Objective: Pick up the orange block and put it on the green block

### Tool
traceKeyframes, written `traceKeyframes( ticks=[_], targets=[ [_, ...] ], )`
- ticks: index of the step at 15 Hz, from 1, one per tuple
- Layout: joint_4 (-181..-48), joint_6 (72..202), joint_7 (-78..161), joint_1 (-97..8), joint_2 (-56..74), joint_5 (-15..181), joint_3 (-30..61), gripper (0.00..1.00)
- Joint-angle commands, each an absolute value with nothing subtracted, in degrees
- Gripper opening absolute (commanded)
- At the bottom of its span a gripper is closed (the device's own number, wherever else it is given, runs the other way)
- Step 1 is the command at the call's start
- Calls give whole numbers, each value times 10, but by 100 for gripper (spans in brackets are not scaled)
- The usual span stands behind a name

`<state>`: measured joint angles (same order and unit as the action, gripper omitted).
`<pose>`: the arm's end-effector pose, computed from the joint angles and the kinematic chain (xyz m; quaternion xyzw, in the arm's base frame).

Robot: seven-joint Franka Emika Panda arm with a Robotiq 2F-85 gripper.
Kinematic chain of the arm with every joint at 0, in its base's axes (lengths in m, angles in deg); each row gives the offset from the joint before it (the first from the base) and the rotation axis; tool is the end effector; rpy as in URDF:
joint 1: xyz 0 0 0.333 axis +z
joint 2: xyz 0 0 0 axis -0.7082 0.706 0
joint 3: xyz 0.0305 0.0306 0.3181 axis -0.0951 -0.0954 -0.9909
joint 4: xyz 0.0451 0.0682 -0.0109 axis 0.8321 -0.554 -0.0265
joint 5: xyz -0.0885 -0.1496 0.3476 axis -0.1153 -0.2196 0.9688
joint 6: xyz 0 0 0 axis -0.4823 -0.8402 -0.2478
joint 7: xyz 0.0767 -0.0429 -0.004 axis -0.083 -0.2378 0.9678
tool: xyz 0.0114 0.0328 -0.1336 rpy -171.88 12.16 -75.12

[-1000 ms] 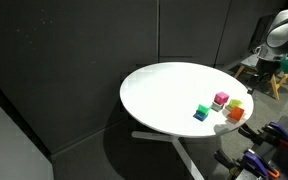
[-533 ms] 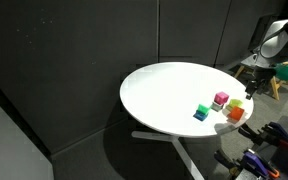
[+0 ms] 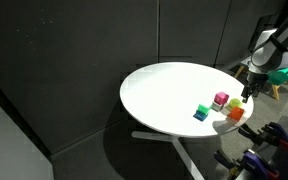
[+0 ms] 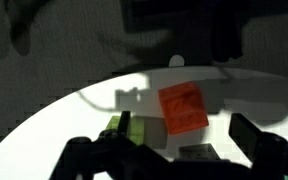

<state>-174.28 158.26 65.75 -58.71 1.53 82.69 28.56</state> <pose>0.3460 -0.2129 0.1590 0.9957 -0.0732 -0.0556 0.0118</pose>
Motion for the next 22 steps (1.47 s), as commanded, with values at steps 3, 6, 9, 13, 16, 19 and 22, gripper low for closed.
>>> traceKeyframes(
  ticks=[3,6,9,13,16,19,22],
  targets=[
    [-1726,1608,650,-598,60,816,267,100],
    [-1730,1627,659,-600,71,811,260,100],
    [-1736,1660,662,-601,81,805,257,100],
    [-1735,1653,649,-599,84,808,253,100],
    [-1735,1653,649,-599,85,808,252,100],
    [-1735,1653,649,-599,85,808,252,100],
    [-1740,1663,653,-601,83,810,247,100]
  ],
)
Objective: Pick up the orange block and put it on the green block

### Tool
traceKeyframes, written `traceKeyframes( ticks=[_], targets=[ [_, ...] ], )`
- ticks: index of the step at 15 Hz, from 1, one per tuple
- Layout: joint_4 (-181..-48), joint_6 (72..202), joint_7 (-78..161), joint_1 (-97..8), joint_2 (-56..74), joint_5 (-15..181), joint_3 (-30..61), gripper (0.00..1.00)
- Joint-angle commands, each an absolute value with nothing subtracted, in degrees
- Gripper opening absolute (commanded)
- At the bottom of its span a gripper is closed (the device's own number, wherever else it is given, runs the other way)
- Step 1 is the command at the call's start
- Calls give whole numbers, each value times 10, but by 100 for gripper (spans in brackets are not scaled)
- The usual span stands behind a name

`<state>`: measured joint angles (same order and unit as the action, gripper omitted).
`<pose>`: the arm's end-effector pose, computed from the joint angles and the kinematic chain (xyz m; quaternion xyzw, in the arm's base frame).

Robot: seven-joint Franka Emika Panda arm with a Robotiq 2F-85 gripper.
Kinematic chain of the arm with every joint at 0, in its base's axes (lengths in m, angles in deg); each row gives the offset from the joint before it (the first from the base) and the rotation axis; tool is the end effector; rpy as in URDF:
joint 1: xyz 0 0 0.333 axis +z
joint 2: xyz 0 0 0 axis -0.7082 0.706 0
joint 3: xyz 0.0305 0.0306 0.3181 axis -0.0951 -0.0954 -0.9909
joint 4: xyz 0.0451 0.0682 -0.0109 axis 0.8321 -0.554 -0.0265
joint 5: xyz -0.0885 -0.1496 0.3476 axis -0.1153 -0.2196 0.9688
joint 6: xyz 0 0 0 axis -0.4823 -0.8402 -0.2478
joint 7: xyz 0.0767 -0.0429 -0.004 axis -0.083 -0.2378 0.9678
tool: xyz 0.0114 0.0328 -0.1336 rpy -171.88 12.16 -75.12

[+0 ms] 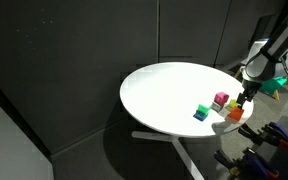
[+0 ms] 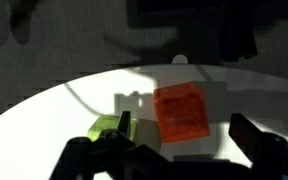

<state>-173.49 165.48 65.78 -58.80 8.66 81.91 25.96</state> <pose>0.3550 -0.2003 0.1224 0.9975 -0.0406 -0.0521 0.0258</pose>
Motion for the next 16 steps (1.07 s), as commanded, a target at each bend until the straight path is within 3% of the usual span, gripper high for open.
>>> traceKeyframes(
  ticks=[1,16],
  targets=[
    [-1740,1664,652,-601,83,811,246,100],
    [-1735,1705,686,-632,118,808,225,100]
  ],
)
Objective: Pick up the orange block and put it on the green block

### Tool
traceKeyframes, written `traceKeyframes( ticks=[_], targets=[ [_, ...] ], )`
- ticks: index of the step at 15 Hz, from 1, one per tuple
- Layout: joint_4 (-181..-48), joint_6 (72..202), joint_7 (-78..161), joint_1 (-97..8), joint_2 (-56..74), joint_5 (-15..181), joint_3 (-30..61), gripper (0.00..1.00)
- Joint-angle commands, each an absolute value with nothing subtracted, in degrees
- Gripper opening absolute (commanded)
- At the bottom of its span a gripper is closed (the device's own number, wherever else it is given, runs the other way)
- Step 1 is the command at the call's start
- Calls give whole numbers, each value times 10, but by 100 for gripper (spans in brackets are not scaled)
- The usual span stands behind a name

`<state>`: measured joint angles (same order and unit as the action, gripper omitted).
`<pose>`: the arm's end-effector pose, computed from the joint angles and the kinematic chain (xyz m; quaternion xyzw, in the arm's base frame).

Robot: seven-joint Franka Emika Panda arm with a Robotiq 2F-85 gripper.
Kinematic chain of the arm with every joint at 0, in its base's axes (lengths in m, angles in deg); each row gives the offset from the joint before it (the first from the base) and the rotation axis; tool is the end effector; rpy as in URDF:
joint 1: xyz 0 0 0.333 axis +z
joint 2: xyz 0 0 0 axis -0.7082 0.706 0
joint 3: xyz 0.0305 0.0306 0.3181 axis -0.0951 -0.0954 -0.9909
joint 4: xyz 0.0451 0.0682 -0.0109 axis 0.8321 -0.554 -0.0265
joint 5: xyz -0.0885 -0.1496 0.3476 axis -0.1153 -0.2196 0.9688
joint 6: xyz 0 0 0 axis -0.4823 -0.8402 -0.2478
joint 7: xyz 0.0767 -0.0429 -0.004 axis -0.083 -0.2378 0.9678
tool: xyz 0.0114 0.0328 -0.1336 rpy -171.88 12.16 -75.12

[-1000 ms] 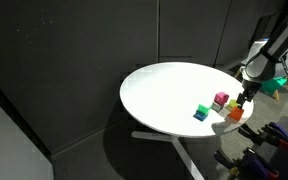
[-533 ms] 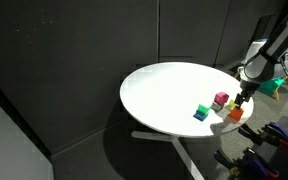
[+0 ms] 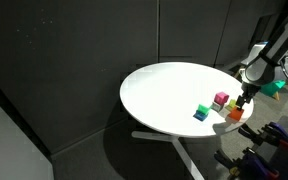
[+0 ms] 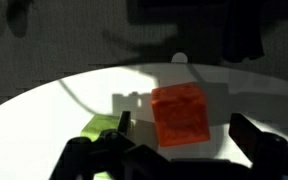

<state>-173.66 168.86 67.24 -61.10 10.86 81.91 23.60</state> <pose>0.3541 -0.1983 0.1099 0.9984 -0.0263 -0.0438 0.0252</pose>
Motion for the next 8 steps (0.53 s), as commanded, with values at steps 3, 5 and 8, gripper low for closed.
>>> traceKeyframes(
  ticks=[3,5,8],
  targets=[
    [-1731,1713,692,-644,128,810,215,100],
    [-1728,1719,692,-648,135,810,210,100],
    [-1721,1724,689,-652,148,809,202,100]
  ],
)
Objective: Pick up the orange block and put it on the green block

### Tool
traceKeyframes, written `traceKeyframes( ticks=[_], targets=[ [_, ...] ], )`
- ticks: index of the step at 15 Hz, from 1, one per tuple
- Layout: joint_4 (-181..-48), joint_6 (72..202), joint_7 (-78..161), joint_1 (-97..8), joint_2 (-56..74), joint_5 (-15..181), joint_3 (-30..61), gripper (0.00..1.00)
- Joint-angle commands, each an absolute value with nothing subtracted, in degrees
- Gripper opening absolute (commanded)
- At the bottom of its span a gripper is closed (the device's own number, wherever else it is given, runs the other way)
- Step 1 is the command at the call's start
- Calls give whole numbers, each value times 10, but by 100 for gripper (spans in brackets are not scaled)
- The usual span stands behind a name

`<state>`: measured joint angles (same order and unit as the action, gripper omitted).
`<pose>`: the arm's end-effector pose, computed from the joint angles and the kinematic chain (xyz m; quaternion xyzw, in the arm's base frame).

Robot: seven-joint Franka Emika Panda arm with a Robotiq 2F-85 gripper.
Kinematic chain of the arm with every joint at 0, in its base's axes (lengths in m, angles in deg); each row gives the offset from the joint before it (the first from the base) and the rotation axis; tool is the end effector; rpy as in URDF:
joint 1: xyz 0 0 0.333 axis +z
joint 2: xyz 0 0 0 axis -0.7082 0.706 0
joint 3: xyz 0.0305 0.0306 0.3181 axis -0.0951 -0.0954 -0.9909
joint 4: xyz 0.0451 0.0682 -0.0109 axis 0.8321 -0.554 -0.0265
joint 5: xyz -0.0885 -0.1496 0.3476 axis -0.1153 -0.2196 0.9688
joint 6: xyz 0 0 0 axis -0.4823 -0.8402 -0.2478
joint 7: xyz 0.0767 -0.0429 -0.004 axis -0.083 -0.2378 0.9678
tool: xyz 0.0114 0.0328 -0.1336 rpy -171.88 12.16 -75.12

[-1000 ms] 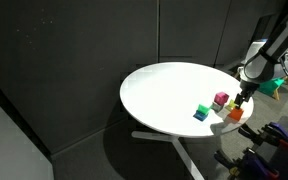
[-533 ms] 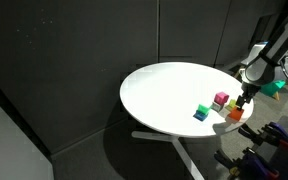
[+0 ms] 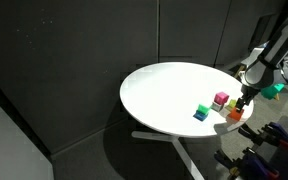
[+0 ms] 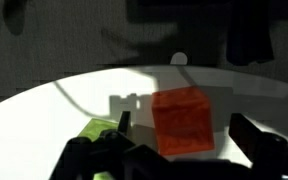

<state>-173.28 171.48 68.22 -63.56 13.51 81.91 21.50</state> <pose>0.3522 -0.1993 0.0956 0.9987 -0.0200 -0.0405 0.0226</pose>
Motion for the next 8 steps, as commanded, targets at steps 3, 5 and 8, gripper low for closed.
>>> traceKeyframes(
  ticks=[3,5,8],
  targets=[
    [-1713,1724,687,-654,160,809,197,100],
    [-1705,1723,686,-654,167,808,196,100],
    [-1696,1722,685,-654,177,807,196,100]
  ],
)
